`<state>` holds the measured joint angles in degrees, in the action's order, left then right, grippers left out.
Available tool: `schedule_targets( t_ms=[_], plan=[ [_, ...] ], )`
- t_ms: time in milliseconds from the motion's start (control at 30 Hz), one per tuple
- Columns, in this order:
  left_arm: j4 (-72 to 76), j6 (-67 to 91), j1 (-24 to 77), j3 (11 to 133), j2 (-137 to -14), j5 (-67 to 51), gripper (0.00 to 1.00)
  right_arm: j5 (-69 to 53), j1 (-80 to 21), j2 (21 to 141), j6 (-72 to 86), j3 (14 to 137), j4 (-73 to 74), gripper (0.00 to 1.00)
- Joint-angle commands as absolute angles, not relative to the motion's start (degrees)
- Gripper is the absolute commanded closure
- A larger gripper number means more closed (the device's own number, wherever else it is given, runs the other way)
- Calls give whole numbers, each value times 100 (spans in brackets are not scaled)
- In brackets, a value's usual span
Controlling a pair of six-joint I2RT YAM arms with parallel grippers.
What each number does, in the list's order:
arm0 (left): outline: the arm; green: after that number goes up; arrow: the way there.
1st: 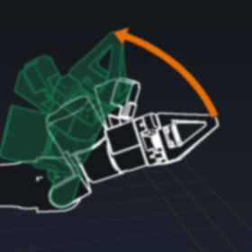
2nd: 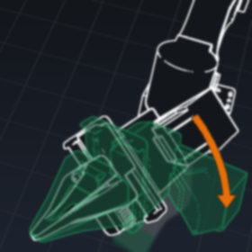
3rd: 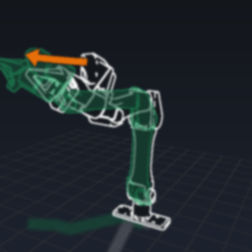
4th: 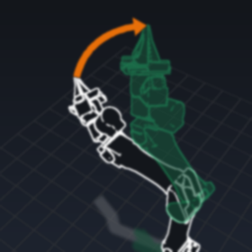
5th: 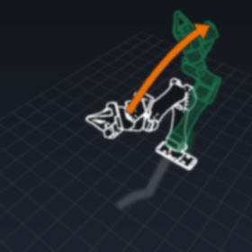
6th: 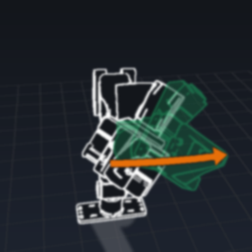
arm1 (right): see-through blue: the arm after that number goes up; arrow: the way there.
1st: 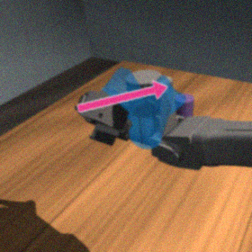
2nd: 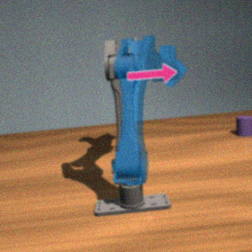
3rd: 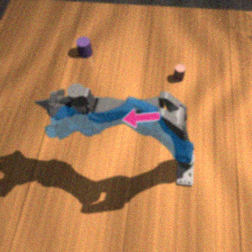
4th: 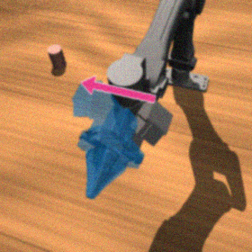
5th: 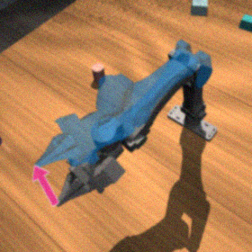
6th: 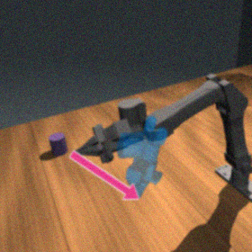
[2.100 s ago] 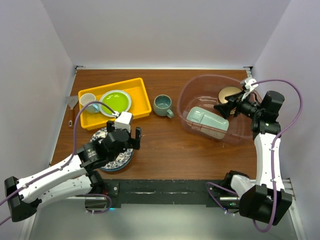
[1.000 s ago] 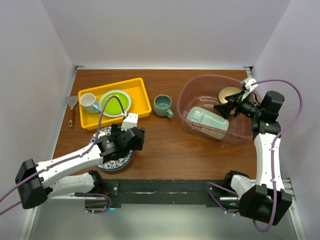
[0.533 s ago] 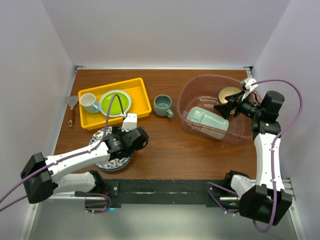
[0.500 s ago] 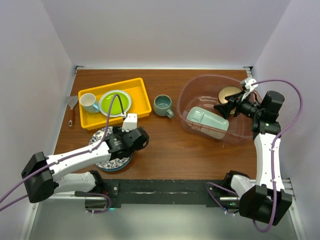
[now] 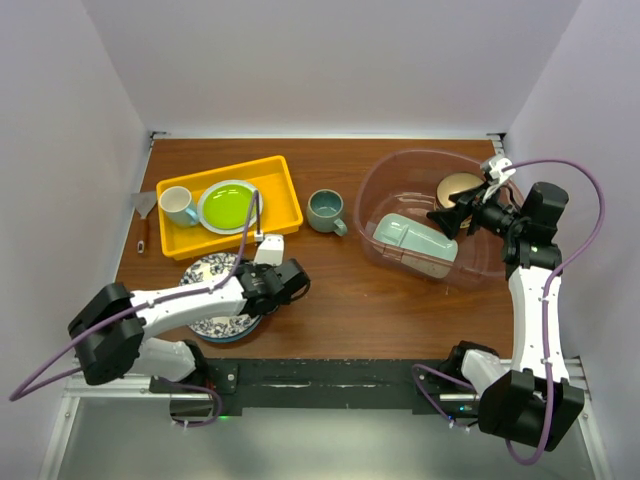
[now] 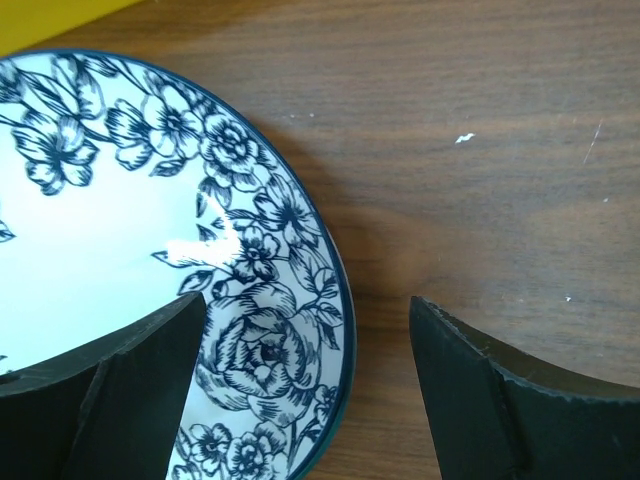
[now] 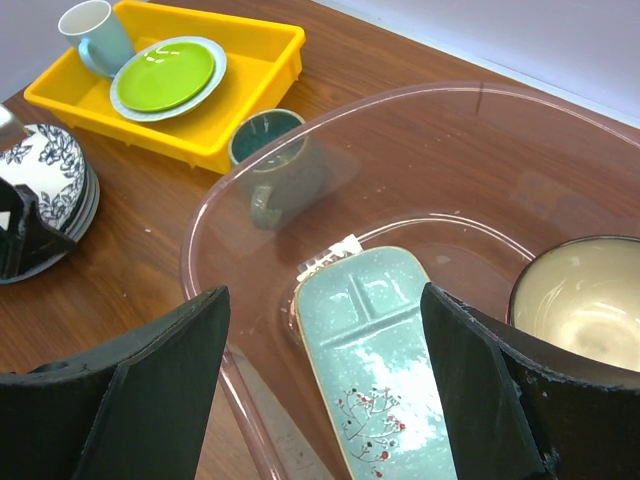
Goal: Place the mixed dishes into the plastic bin
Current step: Pick up the plate at the center of the board.
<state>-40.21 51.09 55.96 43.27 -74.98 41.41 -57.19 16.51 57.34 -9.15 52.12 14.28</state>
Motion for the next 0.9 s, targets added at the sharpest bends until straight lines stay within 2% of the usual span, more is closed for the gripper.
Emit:
schedule_targets(
  t_ms=[0,200,333,533,567,600,667,867],
  plan=[
    [-4060,5466,5774,4631,-7891,4210,12,-5889,1670,5660,-1020,5361,1441,19],
    [-4456,5765,6169,4983,-8515,4500,16,-5897,1661,5669,-1028,5370,1450,19],
    [-4693,5915,6345,5106,-8859,4561,25,-5897,1661,5678,-1037,5379,1450,19],
    [-4772,6047,6416,5133,-9167,4553,27,-5897,1661,5678,-1072,5396,1494,19],
    [-4781,6038,6433,5168,-9176,4553,31,-5897,1661,5686,-1072,5396,1494,19],
    [-4781,5995,6442,5185,-9176,4535,39,-5897,1661,5687,-1072,5396,1503,19],
    [-4720,5915,6469,5238,-9158,4474,47,-5897,1661,5686,-1081,5396,1503,19],
    [-4632,5669,6539,5379,-8904,4333,53,-5889,1661,5678,-1099,5405,1529,19]
  ],
)
